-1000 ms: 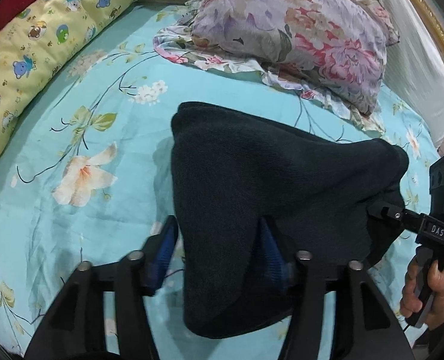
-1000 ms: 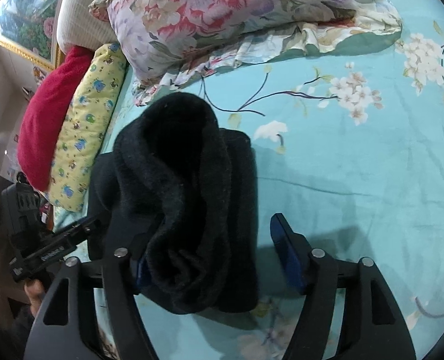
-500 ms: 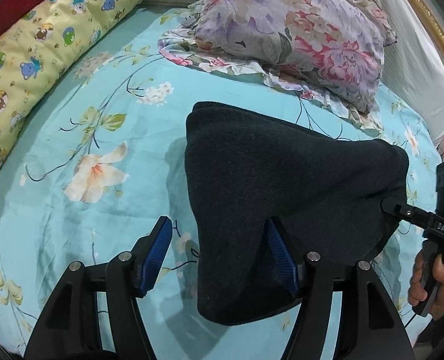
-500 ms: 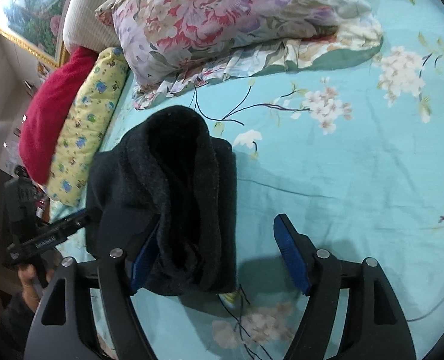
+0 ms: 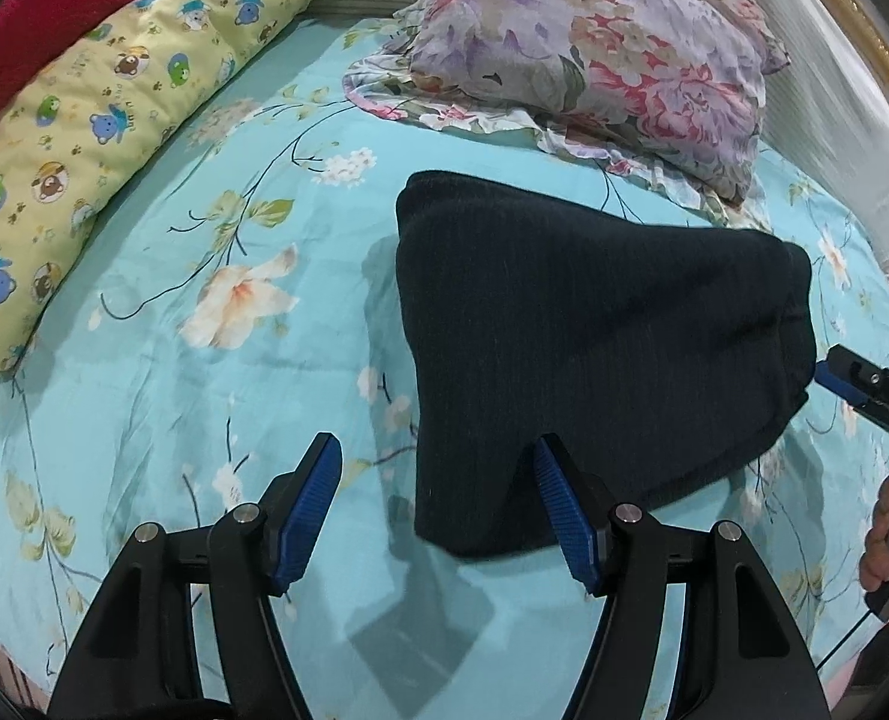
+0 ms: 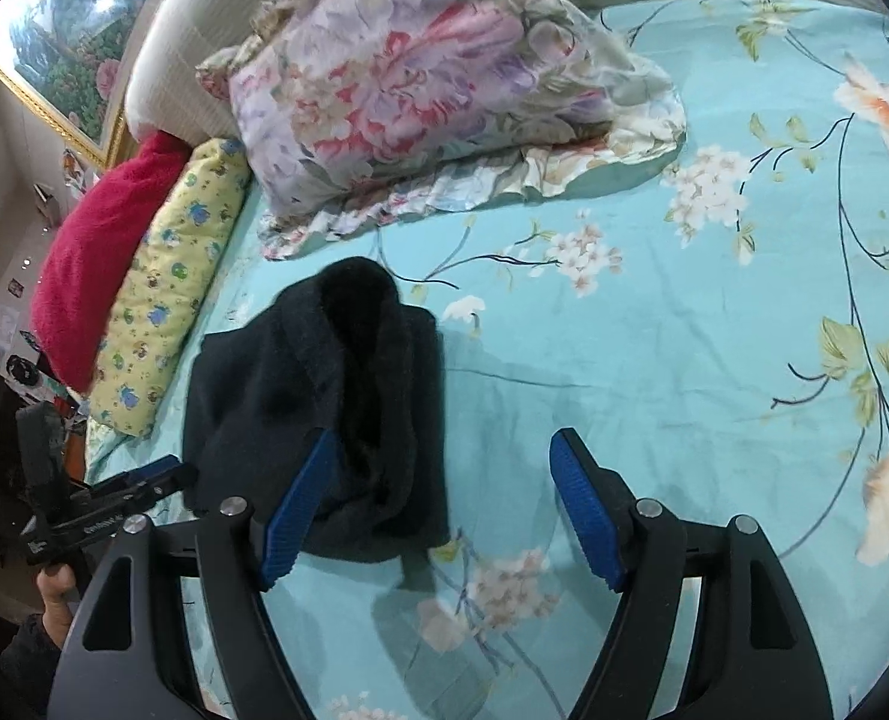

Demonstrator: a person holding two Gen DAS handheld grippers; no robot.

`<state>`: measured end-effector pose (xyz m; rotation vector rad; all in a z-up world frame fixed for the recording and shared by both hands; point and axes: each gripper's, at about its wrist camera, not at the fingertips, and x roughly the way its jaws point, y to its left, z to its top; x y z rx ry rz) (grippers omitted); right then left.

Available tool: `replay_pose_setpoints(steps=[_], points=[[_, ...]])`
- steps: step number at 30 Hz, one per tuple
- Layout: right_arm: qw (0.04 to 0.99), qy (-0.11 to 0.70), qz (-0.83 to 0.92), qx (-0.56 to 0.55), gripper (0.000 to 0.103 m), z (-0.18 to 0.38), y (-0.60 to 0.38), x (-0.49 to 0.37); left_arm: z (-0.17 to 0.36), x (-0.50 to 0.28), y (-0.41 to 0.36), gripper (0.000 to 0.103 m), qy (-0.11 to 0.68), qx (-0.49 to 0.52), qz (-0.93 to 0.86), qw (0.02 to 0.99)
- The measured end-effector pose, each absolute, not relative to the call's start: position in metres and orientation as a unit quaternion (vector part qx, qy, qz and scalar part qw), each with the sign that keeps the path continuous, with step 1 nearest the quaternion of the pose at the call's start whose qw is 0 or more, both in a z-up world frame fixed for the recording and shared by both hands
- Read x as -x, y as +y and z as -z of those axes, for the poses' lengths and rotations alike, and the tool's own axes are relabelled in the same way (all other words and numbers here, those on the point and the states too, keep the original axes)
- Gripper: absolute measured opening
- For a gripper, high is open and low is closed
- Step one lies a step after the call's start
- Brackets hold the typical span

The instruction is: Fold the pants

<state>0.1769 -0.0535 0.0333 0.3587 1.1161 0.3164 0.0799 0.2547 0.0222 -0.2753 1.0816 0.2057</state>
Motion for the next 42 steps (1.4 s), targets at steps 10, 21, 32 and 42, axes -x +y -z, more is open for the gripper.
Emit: replay_pose_setpoints(steps=[10, 21, 32, 42], points=[[0.828, 0.517, -0.191, -0.097, 0.081, -0.056, -0.014, -0.151, -0.034, -0.060, 0.241, 0.068, 0.503, 0.102, -0.098, 0.853], [0.832, 0.510, -0.217, -0.031, 0.085, -0.063, 0.021, -0.133, -0.045, -0.048, 0.229, 0.069, 0.491, 0.069, -0.096, 0.863], [0.836, 0.502, -0.221, 0.028, 0.086, -0.064, 0.042, -0.128, -0.049, -0.041, 0.217, 0.072, 0.482, 0.038, -0.095, 0.870], [0.836, 0.501, -0.211, 0.078, 0.086, -0.051, 0.055, -0.122, -0.043, -0.040, 0.219, 0.073, 0.481, 0.037, -0.106, 0.869]])
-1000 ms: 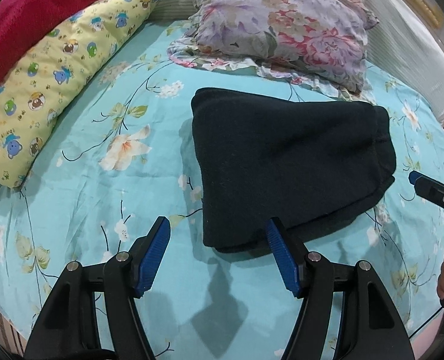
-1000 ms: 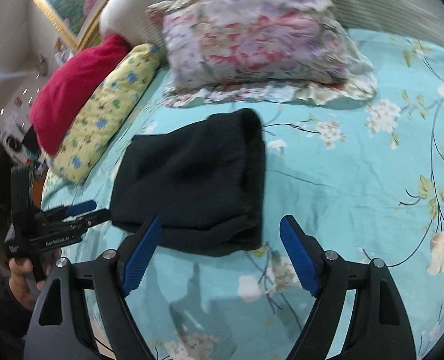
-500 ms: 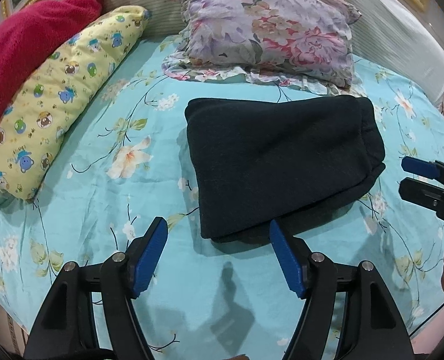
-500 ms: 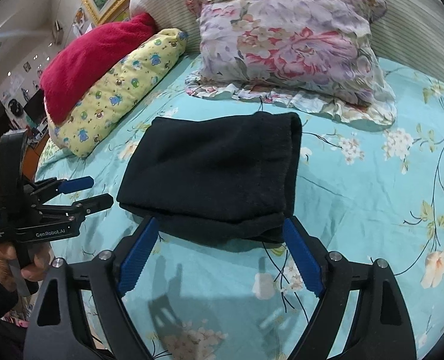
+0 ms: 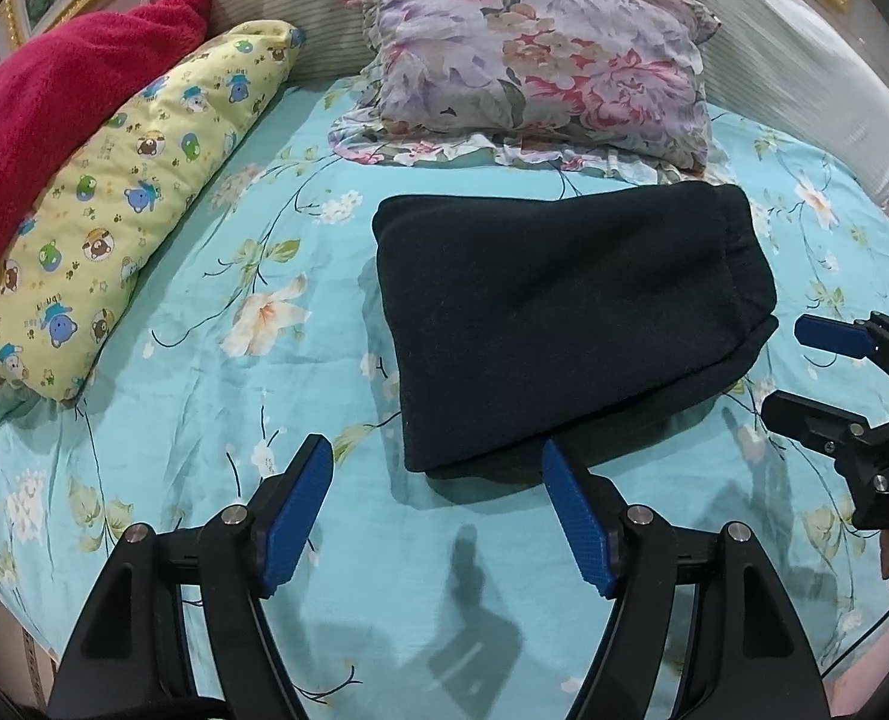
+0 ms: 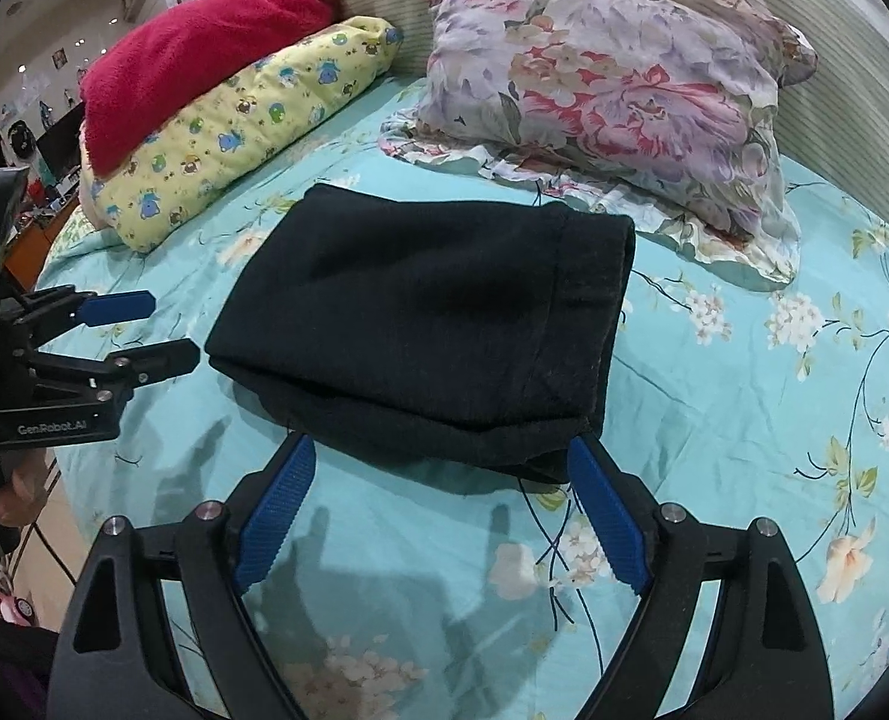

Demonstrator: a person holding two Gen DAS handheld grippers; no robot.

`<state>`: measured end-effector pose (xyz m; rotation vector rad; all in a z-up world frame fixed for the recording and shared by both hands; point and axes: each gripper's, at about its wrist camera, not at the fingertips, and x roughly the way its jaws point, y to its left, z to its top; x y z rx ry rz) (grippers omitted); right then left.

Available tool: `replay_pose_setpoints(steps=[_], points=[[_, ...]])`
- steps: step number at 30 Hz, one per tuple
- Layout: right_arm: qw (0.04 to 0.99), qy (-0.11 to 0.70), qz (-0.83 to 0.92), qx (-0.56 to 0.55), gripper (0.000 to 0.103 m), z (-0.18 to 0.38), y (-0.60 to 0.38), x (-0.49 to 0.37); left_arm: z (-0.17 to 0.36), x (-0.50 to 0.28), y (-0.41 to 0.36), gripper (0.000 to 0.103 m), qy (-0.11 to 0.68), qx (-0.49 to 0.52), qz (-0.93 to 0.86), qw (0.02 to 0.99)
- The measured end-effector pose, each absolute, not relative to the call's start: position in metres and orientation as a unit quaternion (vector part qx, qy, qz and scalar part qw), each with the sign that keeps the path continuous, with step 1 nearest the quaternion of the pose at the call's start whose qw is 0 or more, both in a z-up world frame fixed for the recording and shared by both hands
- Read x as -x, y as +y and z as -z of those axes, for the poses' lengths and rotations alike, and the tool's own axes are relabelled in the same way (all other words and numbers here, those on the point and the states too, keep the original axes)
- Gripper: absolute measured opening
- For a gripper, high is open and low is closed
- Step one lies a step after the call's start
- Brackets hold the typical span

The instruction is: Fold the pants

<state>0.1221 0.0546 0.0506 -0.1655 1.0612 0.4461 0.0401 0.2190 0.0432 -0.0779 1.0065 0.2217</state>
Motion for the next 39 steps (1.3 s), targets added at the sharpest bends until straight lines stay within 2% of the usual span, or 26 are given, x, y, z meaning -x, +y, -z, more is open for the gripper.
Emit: replay_pose_setpoints(steps=[25, 39], points=[[0.834, 0.506, -0.196, 0.100, 0.087, -0.030, 0.061, -0.131, -0.027, -0.047, 0.228, 0.073, 0.487, 0.037, -0.123, 0.864], [0.835, 0.505, -0.199, 0.092, 0.090, -0.029, 0.062, -0.133, -0.024, -0.052, 0.226, 0.073, 0.489, 0.036, -0.122, 0.863]])
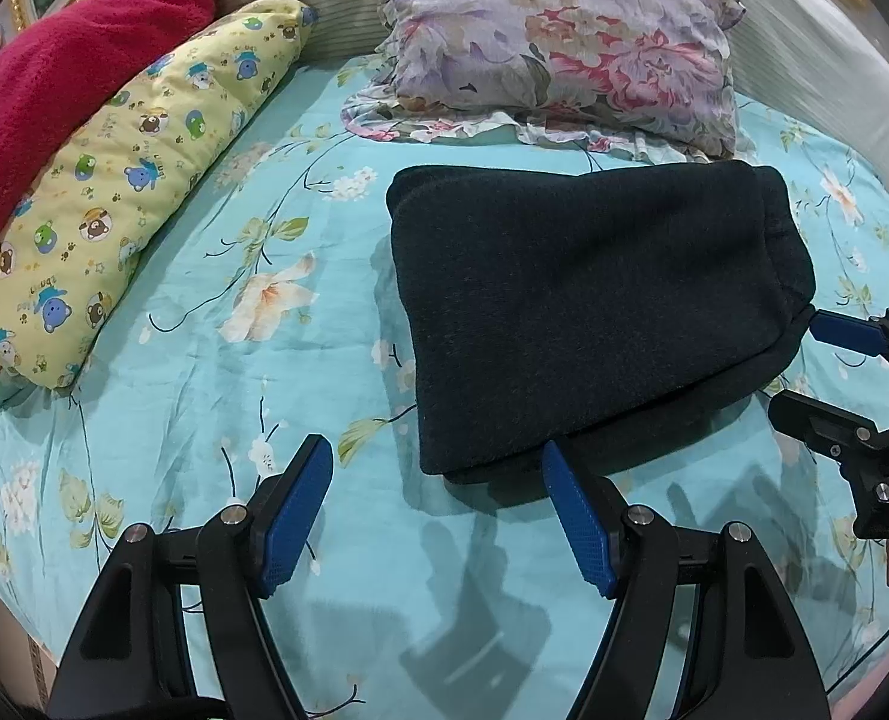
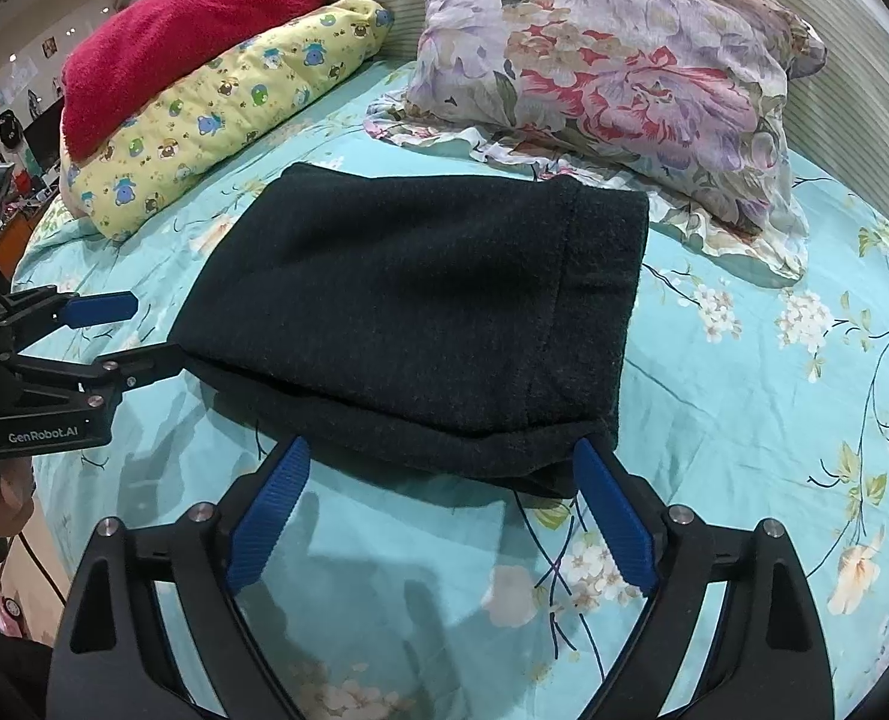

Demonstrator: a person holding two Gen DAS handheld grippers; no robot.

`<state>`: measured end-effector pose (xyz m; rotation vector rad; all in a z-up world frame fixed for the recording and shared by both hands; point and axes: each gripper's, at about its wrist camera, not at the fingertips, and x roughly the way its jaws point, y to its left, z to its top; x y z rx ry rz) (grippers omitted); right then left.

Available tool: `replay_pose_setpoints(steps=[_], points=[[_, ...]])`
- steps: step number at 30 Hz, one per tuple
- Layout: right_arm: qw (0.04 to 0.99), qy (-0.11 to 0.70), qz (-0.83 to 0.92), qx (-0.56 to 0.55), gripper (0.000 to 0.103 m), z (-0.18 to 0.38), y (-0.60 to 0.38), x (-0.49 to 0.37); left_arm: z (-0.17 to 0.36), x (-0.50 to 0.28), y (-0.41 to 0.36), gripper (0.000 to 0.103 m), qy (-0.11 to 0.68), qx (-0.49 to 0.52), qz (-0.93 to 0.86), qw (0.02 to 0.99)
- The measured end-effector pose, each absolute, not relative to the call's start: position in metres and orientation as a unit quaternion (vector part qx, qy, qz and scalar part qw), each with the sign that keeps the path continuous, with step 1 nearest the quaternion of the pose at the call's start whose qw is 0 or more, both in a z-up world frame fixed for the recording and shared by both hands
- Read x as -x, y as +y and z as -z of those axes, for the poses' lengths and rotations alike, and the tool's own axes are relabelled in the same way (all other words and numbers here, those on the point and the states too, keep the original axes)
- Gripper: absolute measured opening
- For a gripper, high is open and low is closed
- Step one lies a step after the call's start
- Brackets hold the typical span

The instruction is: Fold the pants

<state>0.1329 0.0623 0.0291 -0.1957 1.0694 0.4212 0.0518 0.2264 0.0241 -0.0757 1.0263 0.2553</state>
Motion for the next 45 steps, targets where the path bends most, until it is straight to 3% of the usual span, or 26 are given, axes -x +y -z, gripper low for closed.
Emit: replay_pose_setpoints(steps=[45], points=[[0.846, 0.495, -0.185, 0.072, 0.091, -0.033, 0.054, -0.132, -0.029, -0.062, 0.228, 0.073, 0.478, 0.042, -0.117, 0.869]])
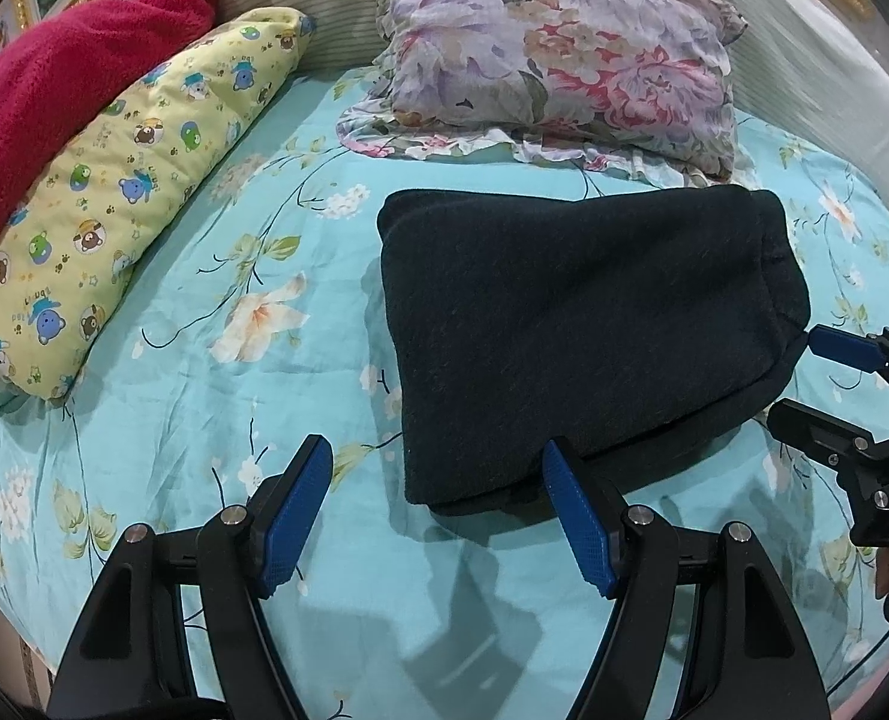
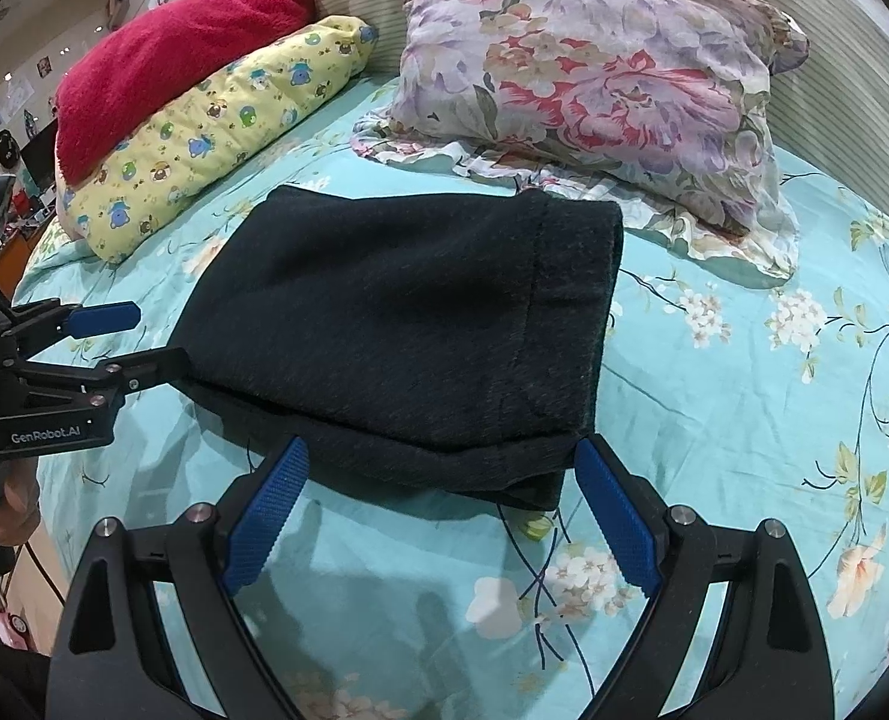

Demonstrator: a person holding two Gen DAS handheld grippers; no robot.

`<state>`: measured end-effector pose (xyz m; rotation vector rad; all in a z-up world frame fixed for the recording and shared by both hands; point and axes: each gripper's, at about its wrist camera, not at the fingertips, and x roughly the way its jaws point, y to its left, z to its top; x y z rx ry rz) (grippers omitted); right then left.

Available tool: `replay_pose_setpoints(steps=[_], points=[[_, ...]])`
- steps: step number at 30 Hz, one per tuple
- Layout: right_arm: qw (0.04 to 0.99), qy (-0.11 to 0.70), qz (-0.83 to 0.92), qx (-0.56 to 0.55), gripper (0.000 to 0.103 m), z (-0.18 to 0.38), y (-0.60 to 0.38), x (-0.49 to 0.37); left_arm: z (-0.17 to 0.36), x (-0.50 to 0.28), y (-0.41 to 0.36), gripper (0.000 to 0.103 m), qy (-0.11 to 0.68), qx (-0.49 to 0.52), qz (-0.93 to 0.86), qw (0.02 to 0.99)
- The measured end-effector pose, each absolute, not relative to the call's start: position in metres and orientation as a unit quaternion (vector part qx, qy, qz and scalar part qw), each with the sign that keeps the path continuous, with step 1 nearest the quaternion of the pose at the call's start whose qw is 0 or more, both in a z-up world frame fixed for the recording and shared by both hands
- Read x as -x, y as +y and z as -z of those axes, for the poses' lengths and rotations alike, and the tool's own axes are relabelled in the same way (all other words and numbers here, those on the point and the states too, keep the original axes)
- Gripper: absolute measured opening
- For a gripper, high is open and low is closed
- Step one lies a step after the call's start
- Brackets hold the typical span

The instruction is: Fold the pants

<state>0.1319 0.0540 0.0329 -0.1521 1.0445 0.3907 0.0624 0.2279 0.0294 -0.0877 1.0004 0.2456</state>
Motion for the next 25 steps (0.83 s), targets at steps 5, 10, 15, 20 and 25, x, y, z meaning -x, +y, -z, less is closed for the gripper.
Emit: replay_pose_setpoints(steps=[5, 10, 15, 20, 25], points=[[0.848, 0.495, -0.181, 0.064, 0.091, -0.035, 0.050, -0.134, -0.031, -0.063, 0.226, 0.073, 0.477, 0.037, -0.116, 0.870], [0.850, 0.492, -0.178, 0.061, 0.091, -0.037, 0.048, -0.133, -0.032, -0.063, 0.225, 0.073, 0.477, 0.036, -0.114, 0.871], [0.852, 0.489, -0.176, 0.059, 0.091, -0.040, 0.047, -0.132, -0.034, -0.064, 0.223, 0.073, 0.473, 0.031, -0.113, 0.873], [0.852, 0.491, -0.175, 0.056, 0.091, -0.039, 0.047, -0.134, -0.033, -0.068, 0.222, 0.075, 0.479, 0.033, -0.108, 0.870], [0.852, 0.491, -0.175, 0.051, 0.091, -0.038, 0.047, -0.135, -0.034, -0.072, 0.215, 0.078, 0.487, 0.028, -0.099, 0.867]])
